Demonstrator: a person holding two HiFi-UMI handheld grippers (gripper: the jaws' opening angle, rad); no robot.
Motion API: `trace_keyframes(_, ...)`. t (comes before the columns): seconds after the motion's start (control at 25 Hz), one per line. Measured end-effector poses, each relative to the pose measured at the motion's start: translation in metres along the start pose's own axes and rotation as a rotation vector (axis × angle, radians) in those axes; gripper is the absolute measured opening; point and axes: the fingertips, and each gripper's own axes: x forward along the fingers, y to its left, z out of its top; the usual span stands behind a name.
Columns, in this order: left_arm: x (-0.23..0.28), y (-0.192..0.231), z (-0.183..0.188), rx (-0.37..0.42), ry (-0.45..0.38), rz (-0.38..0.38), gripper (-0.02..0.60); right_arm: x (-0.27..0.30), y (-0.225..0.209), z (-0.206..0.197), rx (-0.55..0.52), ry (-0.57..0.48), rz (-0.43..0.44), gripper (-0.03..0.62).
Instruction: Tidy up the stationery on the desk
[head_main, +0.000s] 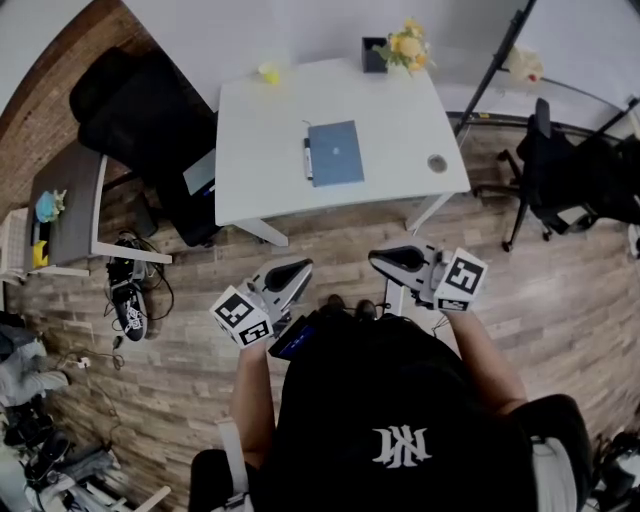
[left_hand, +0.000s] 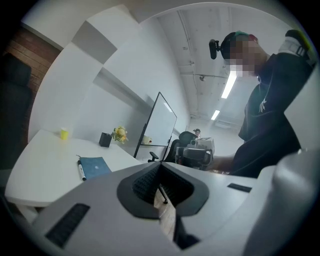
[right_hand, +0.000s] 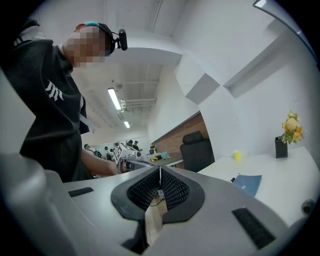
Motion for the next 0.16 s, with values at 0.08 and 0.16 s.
trace_keyframes(0.08,0.0021,-0.0013,-0.0018,0.000,0.006,0.006,0.003,-0.0036,-0.0006,-0.0022,-0.001,0.007,0.007,0.040)
trace_keyframes(0.16,0.0042,-0.0014,-0.0029,0.001,0.012,0.013,0.003,-0.0078,-0.0007,-0.0045,-0.002,0.015,0.017,0.040)
